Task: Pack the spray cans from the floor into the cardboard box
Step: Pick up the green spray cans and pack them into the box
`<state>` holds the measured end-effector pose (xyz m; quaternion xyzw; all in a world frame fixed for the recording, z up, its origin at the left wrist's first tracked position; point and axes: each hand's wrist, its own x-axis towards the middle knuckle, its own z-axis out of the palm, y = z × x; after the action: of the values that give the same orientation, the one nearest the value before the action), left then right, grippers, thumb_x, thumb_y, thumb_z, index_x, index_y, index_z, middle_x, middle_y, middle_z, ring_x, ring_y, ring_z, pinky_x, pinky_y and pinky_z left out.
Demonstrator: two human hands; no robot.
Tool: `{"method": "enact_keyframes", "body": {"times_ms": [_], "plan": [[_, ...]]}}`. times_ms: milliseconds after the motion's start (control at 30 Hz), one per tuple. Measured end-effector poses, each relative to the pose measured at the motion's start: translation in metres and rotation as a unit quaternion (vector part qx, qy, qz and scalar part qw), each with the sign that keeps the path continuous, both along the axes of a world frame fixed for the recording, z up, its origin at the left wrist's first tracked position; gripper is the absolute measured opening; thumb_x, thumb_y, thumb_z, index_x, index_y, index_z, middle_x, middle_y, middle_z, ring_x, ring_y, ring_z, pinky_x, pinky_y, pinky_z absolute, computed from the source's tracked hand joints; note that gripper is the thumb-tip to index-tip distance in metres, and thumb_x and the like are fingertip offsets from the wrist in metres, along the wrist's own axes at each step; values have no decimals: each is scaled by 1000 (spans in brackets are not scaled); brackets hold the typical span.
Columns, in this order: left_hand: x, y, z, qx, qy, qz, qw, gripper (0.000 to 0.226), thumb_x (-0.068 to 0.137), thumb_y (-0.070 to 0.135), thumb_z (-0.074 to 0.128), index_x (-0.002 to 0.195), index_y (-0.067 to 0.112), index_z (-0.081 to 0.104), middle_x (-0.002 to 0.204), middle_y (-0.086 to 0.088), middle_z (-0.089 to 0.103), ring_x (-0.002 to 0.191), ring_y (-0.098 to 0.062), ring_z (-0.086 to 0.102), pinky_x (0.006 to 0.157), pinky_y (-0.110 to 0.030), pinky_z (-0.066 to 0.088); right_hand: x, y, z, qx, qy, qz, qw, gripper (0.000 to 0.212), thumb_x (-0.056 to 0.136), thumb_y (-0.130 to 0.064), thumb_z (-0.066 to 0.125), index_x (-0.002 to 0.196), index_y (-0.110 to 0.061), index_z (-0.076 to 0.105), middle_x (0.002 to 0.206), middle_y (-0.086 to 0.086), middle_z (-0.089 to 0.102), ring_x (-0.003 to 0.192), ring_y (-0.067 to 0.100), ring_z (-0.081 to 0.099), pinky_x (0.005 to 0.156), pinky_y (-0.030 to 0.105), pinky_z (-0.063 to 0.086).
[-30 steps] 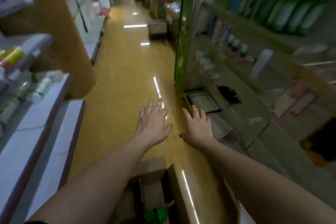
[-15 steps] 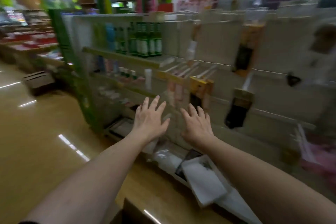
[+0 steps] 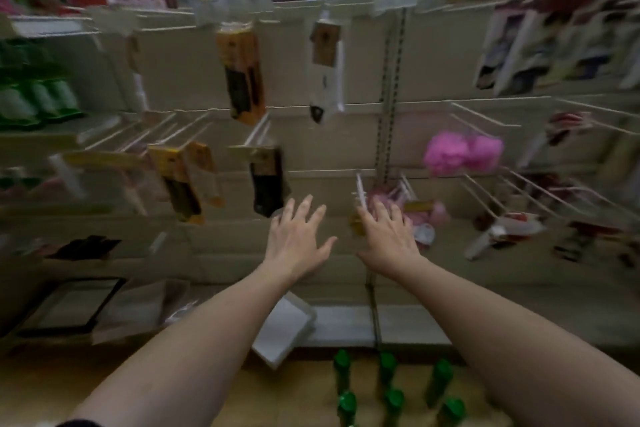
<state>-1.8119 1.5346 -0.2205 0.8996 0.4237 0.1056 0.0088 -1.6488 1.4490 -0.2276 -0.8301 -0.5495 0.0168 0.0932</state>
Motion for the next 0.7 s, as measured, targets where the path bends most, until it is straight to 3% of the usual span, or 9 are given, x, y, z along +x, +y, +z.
{"method": "enact_keyframes", "body": {"times_ms": [200, 367, 700], "plan": [[111, -47, -34, -49, 18, -14, 999, 72, 96, 65, 43, 158, 33, 25, 169, -1, 13, 154, -32, 11, 120, -54, 23, 111, -62, -24, -23, 6, -31, 999, 81, 87, -34, 68, 155, -28, 24, 166, 10, 12, 151, 38, 12, 120, 57, 19], [184, -80, -73, -103, 33, -16, 994, 73, 95, 65, 44, 158, 32, 26, 169, 0, 13, 154, -31, 10, 119, -55, 23, 184, -100, -66, -91, 25, -58, 994, 87, 87, -31, 69, 157, -27, 18, 166, 11, 11, 151, 39, 11, 120, 56, 20], [207, -75, -158, -192, 79, 8, 978, 73, 94, 63, 49, 157, 29, 29, 168, -3, 15, 153, -33, 12, 119, -55, 25, 210, -93, -161, -177, 88, -51, 979, 87, 86, -40, 74, 156, -24, 24, 166, 14, 14, 149, 40, 17, 117, 55, 26]]}}
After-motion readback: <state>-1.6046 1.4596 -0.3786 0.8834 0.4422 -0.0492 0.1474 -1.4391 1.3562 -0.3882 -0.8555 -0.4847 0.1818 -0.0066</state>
